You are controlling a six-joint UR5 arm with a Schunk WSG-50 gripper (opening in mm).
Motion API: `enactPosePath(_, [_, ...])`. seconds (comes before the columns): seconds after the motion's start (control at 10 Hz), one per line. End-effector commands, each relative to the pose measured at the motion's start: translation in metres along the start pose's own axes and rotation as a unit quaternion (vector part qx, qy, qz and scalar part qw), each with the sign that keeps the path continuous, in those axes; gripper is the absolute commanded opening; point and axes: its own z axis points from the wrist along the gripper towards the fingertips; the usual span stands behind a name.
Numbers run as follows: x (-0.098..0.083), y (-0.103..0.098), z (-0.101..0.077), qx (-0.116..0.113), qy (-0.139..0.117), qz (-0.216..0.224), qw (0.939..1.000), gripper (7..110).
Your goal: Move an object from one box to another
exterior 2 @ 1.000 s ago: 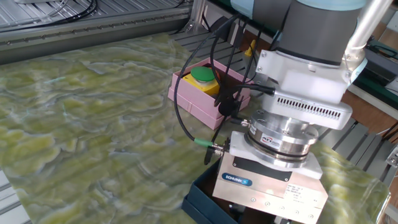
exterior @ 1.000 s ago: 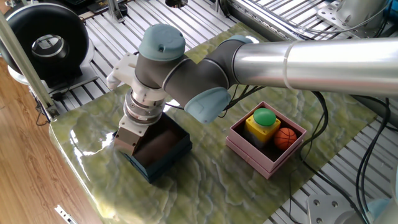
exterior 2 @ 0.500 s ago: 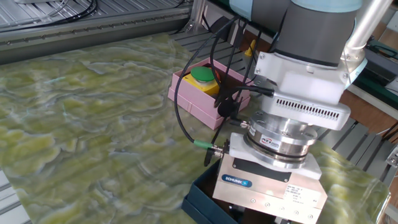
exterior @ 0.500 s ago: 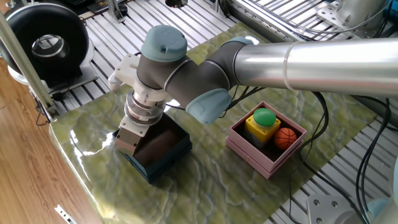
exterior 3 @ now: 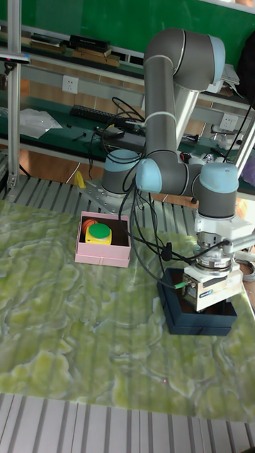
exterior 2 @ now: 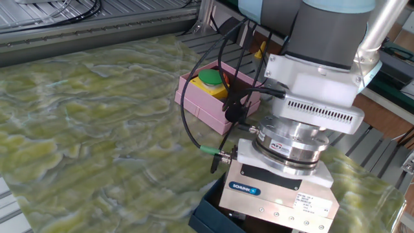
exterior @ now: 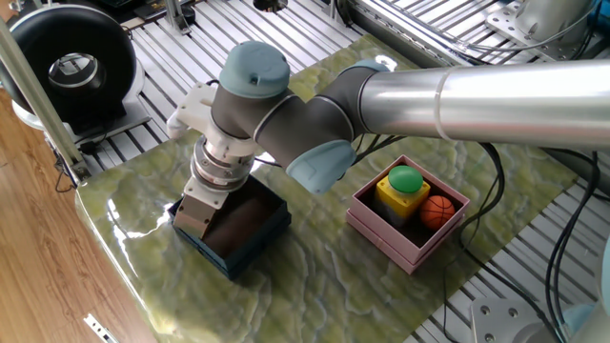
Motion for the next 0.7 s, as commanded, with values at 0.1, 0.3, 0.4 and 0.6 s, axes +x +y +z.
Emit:
enactPosePath(0.1, [-0.006,0.0,-0.001,-0.004,-0.01,0.029,0.9995,22])
enactPosePath(0.3, [-0.006,0.0,-0.001,-0.005,-0.009,0.034,0.9994,22])
enactPosePath(0.4, [-0.006,0.001,-0.003,-0.006,-0.009,0.036,0.9993,22])
enactPosePath(0.6, [-0.008,0.002,-0.015,-0.007,-0.001,0.041,0.9991,22])
